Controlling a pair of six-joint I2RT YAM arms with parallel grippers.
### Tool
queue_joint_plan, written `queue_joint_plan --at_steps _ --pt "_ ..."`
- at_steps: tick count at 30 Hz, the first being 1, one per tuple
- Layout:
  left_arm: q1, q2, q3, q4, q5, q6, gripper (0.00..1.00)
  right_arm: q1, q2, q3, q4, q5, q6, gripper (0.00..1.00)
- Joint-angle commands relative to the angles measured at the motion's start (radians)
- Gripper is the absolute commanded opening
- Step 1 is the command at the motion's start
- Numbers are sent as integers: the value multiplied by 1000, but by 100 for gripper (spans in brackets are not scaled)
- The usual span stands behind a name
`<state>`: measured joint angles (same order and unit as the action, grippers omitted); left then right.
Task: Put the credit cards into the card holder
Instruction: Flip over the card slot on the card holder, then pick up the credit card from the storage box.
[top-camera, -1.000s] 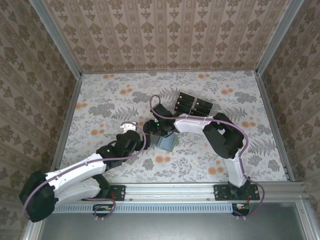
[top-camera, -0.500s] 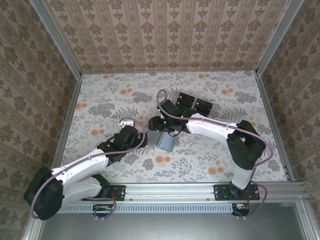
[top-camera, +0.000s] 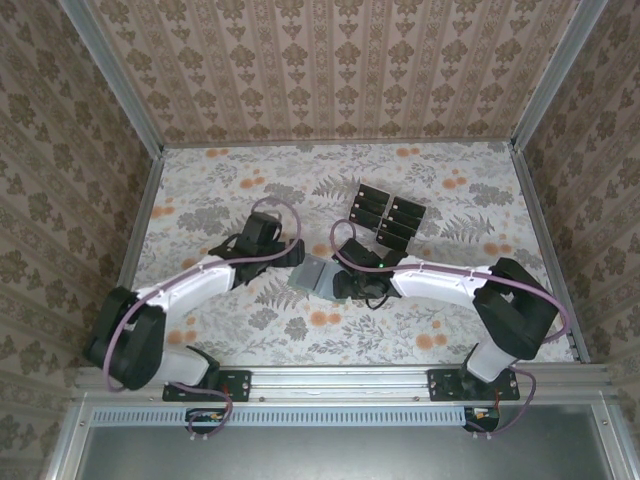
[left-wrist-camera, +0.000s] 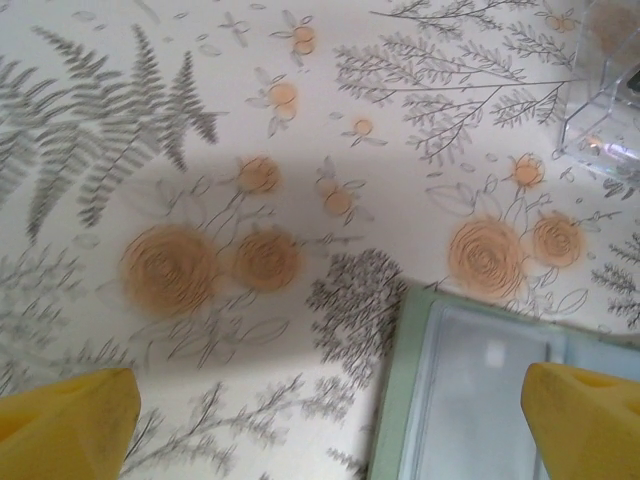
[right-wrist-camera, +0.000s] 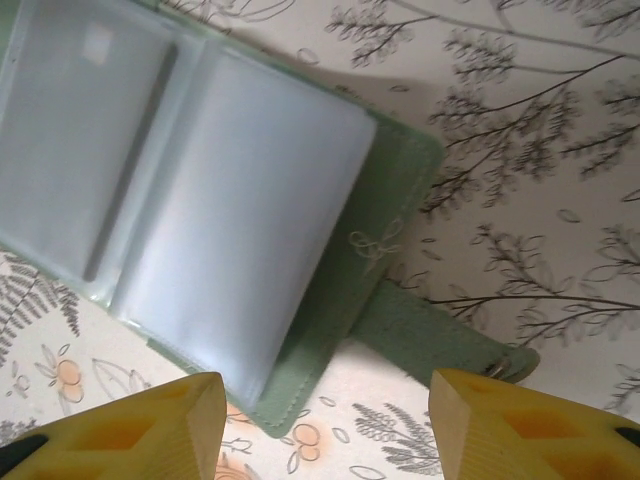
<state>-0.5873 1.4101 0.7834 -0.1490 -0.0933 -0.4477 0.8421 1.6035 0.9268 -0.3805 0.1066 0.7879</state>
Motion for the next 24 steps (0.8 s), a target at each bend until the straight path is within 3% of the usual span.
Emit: queue_joint_plan --at_steps 1,14,24 --pt "2 97 83 -31 35 50 100 -3 -9 -6 -25 65 0 58" --pt "-23 306 241 -118 -68 79 100 -39 95 51 14 61 -65 57" --pt "-36 265 182 -128 -102 45 100 -55 100 107 29 -8 -100 56"
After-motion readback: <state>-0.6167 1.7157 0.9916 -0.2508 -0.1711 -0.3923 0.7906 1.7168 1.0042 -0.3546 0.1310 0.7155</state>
